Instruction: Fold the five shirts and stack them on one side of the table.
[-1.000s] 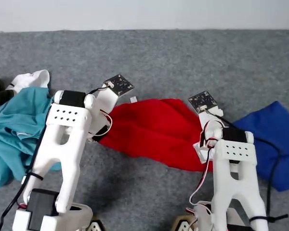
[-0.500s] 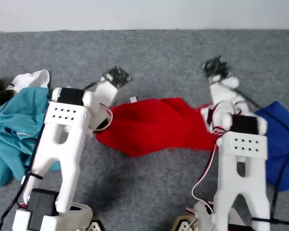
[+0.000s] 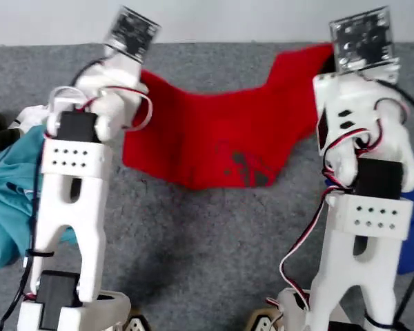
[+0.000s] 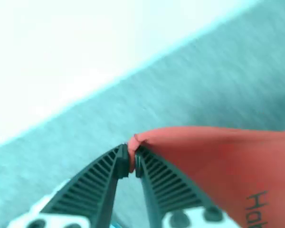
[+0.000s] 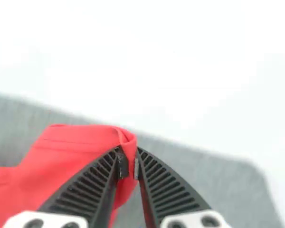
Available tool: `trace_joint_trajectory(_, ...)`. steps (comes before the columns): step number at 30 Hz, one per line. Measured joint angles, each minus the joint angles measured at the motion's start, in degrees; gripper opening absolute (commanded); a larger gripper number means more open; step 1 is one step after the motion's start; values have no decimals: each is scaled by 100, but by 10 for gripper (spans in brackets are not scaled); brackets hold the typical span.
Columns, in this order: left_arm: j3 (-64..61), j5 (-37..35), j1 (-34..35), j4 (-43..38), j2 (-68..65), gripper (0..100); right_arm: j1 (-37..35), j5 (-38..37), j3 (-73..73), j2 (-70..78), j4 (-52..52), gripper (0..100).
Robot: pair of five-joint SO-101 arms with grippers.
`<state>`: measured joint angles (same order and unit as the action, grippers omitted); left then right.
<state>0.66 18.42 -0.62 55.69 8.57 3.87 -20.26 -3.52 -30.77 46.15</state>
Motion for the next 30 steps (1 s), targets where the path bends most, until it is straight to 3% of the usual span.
trace_joint_trajectory(7, 809, 0, 193, -255, 0, 13, 0, 0, 1714, 545, 158, 10)
trace_joint_trajectory(11, 1670, 0, 193, 35, 0, 13, 0, 0, 3051, 862, 633, 10)
trace_joint_trajectory(18, 3895, 0, 193, 1960, 0, 13, 0, 0, 4958, 888, 1635, 10)
trace_joint_trajectory(25, 6233, 0, 193, 3903, 26, 13, 0, 0, 5776, 492, 2549, 10)
trace_joint_trajectory(30, 7666, 0, 193, 4369, 97, 13, -9, 0, 5890, -193, 2752, 10)
